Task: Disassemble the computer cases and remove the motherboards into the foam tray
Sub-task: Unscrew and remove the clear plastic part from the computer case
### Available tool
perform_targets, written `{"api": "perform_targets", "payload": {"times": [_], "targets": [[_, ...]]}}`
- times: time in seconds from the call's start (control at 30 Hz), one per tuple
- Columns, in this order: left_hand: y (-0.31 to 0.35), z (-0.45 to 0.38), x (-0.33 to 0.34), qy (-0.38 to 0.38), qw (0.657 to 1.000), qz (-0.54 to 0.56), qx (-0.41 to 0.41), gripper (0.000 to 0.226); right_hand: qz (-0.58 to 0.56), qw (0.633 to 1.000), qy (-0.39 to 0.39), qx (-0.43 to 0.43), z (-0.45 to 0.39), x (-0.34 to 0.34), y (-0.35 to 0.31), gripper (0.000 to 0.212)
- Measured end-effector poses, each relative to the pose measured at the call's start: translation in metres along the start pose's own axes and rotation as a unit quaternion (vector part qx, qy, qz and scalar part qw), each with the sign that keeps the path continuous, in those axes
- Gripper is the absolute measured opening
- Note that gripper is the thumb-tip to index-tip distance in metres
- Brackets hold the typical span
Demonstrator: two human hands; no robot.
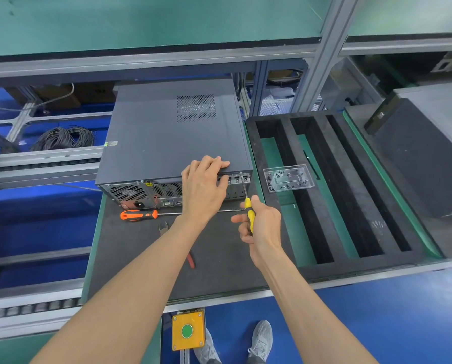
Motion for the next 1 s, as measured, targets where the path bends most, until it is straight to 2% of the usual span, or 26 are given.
{"api": "perform_targets", "payload": {"times": [0.07, 0.13, 0.23, 0.33, 0.4, 0.47, 0.6, 0.67, 0.83, 1.0], "targets": [[0.008, 0.003, -0.002, 0.029, 0.999, 0.016, -0.011, 0.016, 0.005, 1.0, 0.009, 0.006, 0.0, 0.0, -0.001, 0.031], [0.02, 0.008, -0.001, 0.055, 0.997, 0.038, -0.03, 0.006, 0.012, 1.0, 0.007, -0.003, 0.001, -0.001, -0.002, 0.019], [0.038, 0.008, 0.003, -0.005, 0.974, 0.147, -0.17, 0.017, 0.022, 1.0, -0.001, -0.019, 0.003, 0.001, -0.004, 0.021], [0.052, 0.0, 0.004, -0.063, 0.911, 0.291, -0.284, 0.026, 0.026, 0.999, -0.006, -0.017, 0.003, 0.003, -0.003, 0.02], [0.058, -0.005, 0.002, -0.054, 0.838, 0.427, -0.335, 0.027, 0.033, 0.999, -0.001, -0.013, 0.003, 0.005, -0.003, 0.032], [0.062, -0.008, 0.0, -0.048, 0.777, 0.5, -0.378, 0.023, 0.05, 0.999, 0.007, -0.017, 0.003, 0.006, -0.003, 0.033], [0.067, -0.011, 0.001, -0.027, 0.712, 0.578, -0.398, 0.013, 0.061, 0.998, 0.008, -0.033, 0.006, 0.006, -0.002, 0.016], [0.067, -0.013, 0.002, -0.016, 0.688, 0.605, -0.399, 0.01, 0.06, 0.998, 0.013, -0.033, 0.007, 0.006, -0.002, 0.017], [0.064, -0.01, 0.007, -0.051, 0.675, 0.622, -0.393, 0.011, 0.078, 0.996, 0.02, -0.025, 0.008, 0.01, -0.003, 0.028], [0.063, -0.009, 0.008, -0.044, 0.639, 0.655, -0.402, 0.006, 0.085, 0.995, 0.034, -0.032, 0.012, 0.012, 0.002, 0.032]]}}
Point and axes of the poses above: each hand's wrist, its own z-axis away from the middle knuckle, its own x-axis out of the palm, y = z × x, the point moved 1 cm from there along -z, towards the middle knuckle, and after that the axes turned 14 degrees about -y, right-handed, at the moved point
